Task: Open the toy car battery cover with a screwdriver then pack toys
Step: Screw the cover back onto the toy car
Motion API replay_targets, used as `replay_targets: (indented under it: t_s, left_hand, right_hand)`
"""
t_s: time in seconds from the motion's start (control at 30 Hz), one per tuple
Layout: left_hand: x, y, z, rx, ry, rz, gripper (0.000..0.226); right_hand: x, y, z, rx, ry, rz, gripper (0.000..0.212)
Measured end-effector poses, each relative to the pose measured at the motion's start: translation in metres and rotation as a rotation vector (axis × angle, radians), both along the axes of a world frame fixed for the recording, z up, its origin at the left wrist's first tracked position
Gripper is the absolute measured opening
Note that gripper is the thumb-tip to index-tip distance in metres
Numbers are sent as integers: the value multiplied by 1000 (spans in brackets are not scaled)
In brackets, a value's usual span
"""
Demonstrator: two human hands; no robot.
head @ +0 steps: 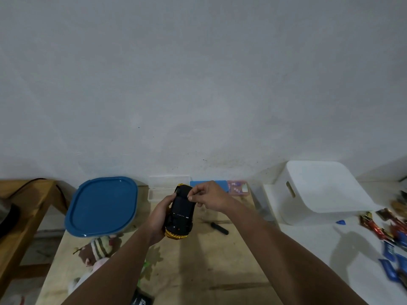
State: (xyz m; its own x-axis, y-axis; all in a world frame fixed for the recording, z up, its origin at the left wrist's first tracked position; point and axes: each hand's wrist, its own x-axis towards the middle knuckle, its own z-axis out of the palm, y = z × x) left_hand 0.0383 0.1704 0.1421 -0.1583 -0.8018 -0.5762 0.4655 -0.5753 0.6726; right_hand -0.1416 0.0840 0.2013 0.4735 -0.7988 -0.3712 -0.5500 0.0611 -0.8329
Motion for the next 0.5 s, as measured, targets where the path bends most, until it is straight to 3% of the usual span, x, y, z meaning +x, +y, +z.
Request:
replay_targets:
  t_s: [0.5]
  left_hand:
    - [-1,1,1,8,9,-11,61]
  right_hand:
    - [-6,-1,9,81,7,29,10]
